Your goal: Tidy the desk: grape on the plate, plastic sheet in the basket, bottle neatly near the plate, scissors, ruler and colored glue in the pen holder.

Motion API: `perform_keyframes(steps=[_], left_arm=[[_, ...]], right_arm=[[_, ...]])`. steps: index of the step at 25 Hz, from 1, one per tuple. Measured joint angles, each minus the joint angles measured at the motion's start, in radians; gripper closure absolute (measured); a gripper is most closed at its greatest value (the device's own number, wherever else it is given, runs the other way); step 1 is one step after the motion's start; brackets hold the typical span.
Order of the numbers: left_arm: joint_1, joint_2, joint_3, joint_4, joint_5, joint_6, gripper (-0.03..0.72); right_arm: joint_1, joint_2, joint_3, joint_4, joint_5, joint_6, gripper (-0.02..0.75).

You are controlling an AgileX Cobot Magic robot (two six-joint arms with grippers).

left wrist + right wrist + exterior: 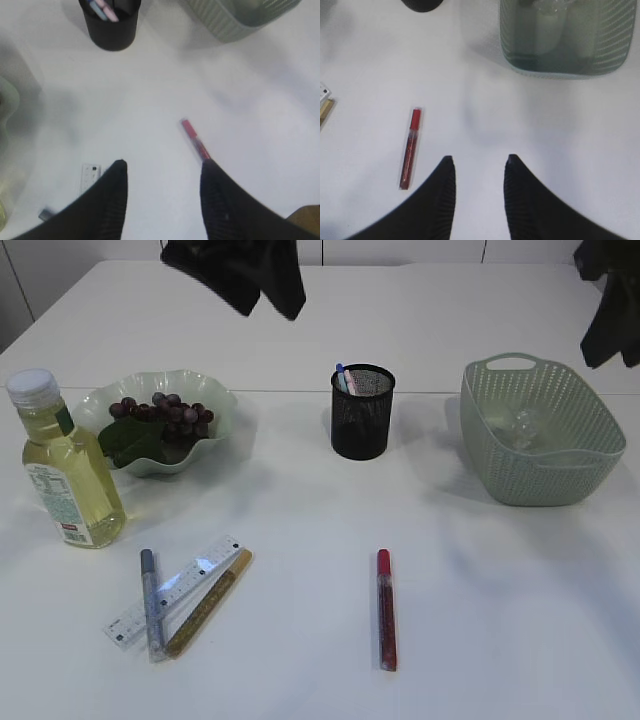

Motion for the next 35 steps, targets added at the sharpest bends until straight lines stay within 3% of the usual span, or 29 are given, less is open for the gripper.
perform_keyframes(steps=[5,9,14,29,35], left_arm=[[0.000,-0.039,0.152,0.000,0.000,0.011,0.337],[0.000,-0.054,0.213,0.000,0.000,0.027,0.337],[0.000,-0.054,0.265,0.009,-0.004,0.055,0.337],[0.000,-0.056,0.496,0.235,-0.012,0.105,0.337],[0.000,-0.049,0.525,0.255,-0.016,0.122,0.337]], right_arm=[[0.000,-0.094,0.122,0.080,0.000,0.000,0.451],[0.000,-0.158,0.198,0.121,0.000,0.000,0.395],[0.000,-0.249,0.282,0.123,0.000,0.000,0.381],[0.000,-0.468,0.483,0.127,0.002,0.002,0.381],[0.000,-0.470,0.487,0.129,0.002,0.003,0.381]])
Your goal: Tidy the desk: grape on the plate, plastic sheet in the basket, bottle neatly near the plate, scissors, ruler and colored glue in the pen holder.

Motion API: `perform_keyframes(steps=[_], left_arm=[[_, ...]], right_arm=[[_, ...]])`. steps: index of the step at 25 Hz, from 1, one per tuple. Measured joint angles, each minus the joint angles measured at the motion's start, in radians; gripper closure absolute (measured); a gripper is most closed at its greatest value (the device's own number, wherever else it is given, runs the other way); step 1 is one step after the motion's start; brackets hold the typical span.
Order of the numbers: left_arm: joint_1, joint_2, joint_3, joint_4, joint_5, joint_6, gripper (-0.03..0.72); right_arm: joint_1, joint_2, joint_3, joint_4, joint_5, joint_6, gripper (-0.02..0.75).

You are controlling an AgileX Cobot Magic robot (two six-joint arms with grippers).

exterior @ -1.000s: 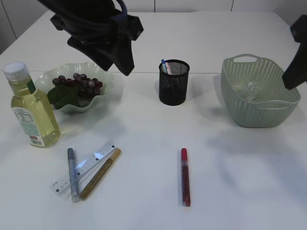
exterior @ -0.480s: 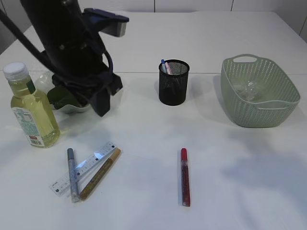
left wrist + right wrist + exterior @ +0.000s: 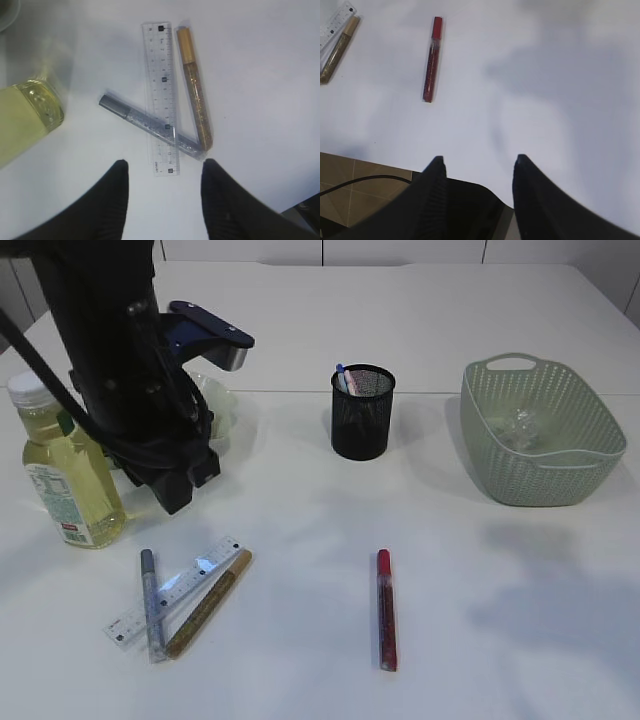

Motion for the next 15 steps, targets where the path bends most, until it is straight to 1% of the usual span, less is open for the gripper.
perform_keyframes(steps=[11,15], left_arm=[[0.000,0.131,0.010,0.000,-0.014,0.002,0.337],[0.015,0.147,0.021,-0.011,-0.019,0.002,0.335]], right_arm=[[0.000,0.000,0.000,0.002,0.000,0.001,0.380],[0.000,0.000,0.000,0.002,0.000,0.001,0.381]])
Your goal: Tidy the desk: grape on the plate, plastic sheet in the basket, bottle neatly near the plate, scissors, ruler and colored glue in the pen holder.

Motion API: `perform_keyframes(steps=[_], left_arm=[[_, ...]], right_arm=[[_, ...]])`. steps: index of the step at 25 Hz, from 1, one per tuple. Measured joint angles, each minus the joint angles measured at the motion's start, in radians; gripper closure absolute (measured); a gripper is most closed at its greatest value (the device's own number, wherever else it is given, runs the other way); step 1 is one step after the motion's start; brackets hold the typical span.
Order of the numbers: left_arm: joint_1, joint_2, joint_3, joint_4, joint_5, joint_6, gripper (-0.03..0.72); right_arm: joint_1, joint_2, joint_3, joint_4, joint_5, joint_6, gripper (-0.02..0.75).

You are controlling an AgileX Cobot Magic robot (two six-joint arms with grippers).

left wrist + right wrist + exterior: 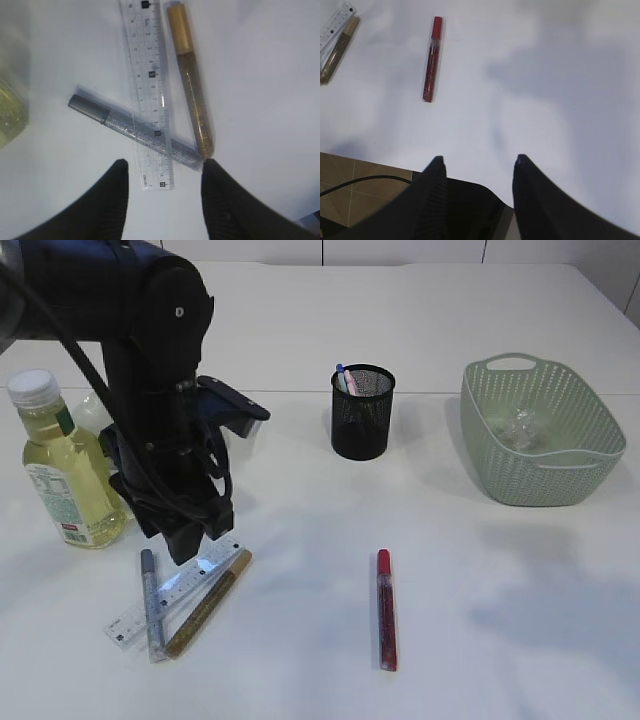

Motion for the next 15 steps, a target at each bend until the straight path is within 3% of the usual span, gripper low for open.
perform_keyframes(steps=[6,15], left_arm=[[0.015,0.001,0.066,-0.003,-0.031,0.000,0.279],[0.031,0.009,0.122,0.011,-0.133,0.000,0.267]], right_arm=[[0.000,0.000,0.000,0.000,0.000,0.000,0.380],[0.000,0.000,0.000,0.000,0.000,0.000,0.380]])
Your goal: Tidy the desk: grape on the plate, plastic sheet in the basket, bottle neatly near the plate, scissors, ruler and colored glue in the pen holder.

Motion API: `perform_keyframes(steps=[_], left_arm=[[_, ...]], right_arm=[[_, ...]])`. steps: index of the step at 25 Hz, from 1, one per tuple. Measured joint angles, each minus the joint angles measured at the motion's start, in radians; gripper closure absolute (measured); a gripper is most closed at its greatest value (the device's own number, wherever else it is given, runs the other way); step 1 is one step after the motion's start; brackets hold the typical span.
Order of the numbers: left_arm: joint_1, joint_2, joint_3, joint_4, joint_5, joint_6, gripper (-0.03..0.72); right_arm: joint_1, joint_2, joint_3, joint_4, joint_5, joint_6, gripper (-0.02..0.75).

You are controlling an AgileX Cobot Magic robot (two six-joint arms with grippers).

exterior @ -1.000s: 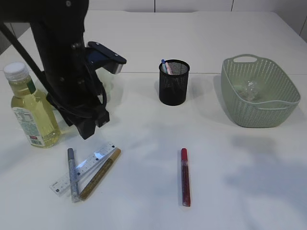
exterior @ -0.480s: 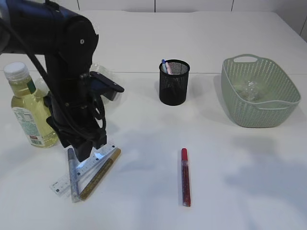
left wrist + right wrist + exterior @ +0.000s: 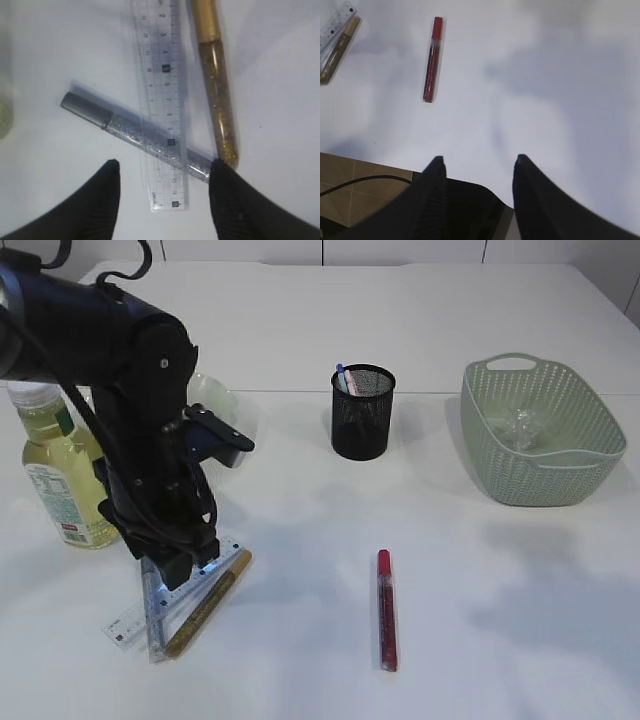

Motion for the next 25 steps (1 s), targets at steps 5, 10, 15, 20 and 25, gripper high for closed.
perform_keyframes(steps=[5,10,15,20,25], left_arm=[[0.022,0.001,0.005,0.005,-0.033,0.000,0.267],[0.022,0.028,0.005,0.007,-0.054,0.017,0.266],[0.022,0.056,0.005,0.036,-0.058,0.035,0.266],[0.022,0.058,0.005,0.045,-0.061,0.051,0.266],[0.022,0.058,0.005,0.030,-0.065,0.073,0.266]], right_arm=[[0.000,0.000,0.000,0.000,0.000,0.000,0.380],[0.000,0.000,0.000,0.000,0.000,0.000,0.380],[0.000,0.000,0.000,0.000,0.000,0.000,0.380],[0.000,0.000,0.000,0.000,0.000,0.000,0.380],[0.000,0.000,0.000,0.000,0.000,0.000,0.380]])
